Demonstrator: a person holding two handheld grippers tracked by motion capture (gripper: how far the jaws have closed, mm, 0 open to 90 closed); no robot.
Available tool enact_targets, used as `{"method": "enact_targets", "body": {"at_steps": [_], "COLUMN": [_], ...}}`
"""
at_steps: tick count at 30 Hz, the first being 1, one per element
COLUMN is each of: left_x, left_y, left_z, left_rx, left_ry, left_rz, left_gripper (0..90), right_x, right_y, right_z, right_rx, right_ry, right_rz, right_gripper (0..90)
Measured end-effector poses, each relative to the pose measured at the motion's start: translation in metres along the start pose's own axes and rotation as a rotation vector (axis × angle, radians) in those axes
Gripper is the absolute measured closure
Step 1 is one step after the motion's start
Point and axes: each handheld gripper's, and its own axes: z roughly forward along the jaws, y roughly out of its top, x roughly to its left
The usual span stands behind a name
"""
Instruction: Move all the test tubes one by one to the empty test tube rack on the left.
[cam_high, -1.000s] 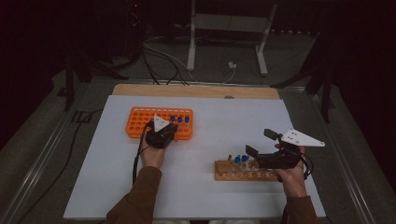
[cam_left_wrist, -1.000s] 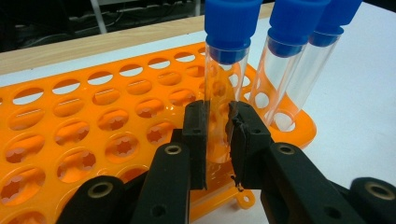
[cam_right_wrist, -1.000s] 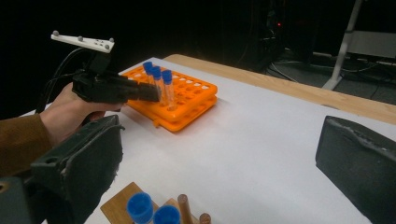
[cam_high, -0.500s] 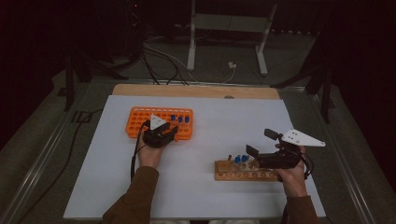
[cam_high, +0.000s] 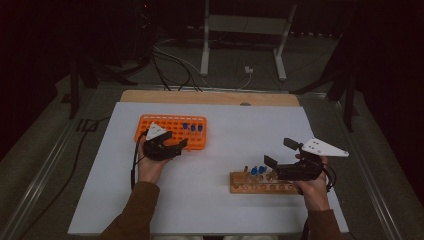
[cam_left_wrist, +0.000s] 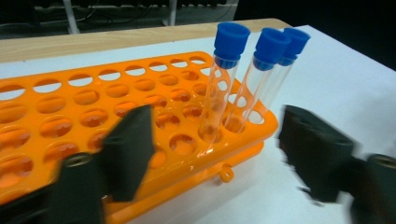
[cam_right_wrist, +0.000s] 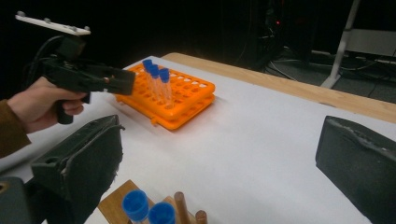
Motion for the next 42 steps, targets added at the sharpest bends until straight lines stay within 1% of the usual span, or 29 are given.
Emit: {"method": "enact_targets", "body": {"at_steps": [2, 4, 7, 11, 12, 14, 19, 20, 22, 24, 27, 32, 34, 36, 40, 42], "left_x": [0.000, 0.001, 0.000, 0.001, 0.001, 0.002, 0.007, 0.007, 0.006, 0.005, 0.003, 0.002, 0.002, 0.003, 0.005, 0.005], "left_y": [0.001, 0.001, -0.001, -0.005, -0.006, -0.009, -0.017, -0.019, -0.020, -0.021, -0.022, -0.027, -0.030, -0.030, -0.030, -0.031], "left_z": [-0.007, -0.015, -0.026, -0.042, -0.046, -0.054, -0.069, -0.071, -0.075, -0.080, -0.089, -0.103, -0.109, -0.114, -0.118, -0.118], "left_rx": [-0.007, -0.015, -0.014, -0.028, -0.034, -0.034, -0.033, -0.036, -0.029, -0.040, -0.053, -0.071, -0.084, -0.097, -0.114, -0.115], "left_ry": [0.006, 0.004, 0.013, 0.031, 0.029, 0.036, 0.050, 0.051, 0.058, 0.054, 0.059, 0.072, 0.092, 0.104, 0.114, 0.116], "left_rz": [0.005, 0.007, 0.024, 0.049, 0.050, 0.061, 0.064, 0.058, 0.071, 0.074, 0.083, 0.087, 0.090, 0.081, 0.068, 0.069], "left_gripper": [16.3, 12.0, 2.1, 0.6, 0.6, 0.6, 0.6, 0.6, 0.6, 0.6, 0.6, 0.6, 0.6, 0.6, 0.7, 0.7], "right_x": [0.000, 0.000, 0.000, -0.001, -0.001, -0.001, -0.001, -0.001, -0.001, -0.001, -0.001, -0.001, -0.001, -0.002, -0.001, 0.000], "right_y": [-0.001, -0.001, -0.003, -0.004, -0.004, -0.004, -0.004, -0.005, -0.005, -0.006, -0.007, -0.010, -0.012, -0.015, -0.022, -0.024], "right_z": [0.000, 0.000, 0.000, 0.000, 0.000, 0.001, 0.001, 0.001, 0.002, 0.003, 0.003, 0.002, 0.003, 0.003, 0.005, 0.005], "right_rx": [0.003, 0.009, 0.017, 0.022, 0.024, 0.028, 0.040, 0.042, 0.052, 0.059, 0.065, 0.093, 0.104, 0.115, 0.143, 0.158], "right_ry": [-0.001, -0.001, -0.002, -0.002, -0.002, -0.001, 0.000, 0.002, 0.002, 0.002, 0.008, 0.013, 0.020, 0.026, 0.039, 0.045], "right_rz": [-0.003, -0.007, -0.013, -0.012, -0.012, -0.017, -0.022, -0.023, -0.030, -0.033, -0.034, -0.047, -0.047, -0.043, -0.039, -0.051], "right_gripper": [1.0, 1.0, 1.0, 1.0, 1.0, 1.0, 1.0, 1.0, 1.0, 1.0, 1.0, 1.0, 1.0, 3.0, 5.3, 5.4]}}
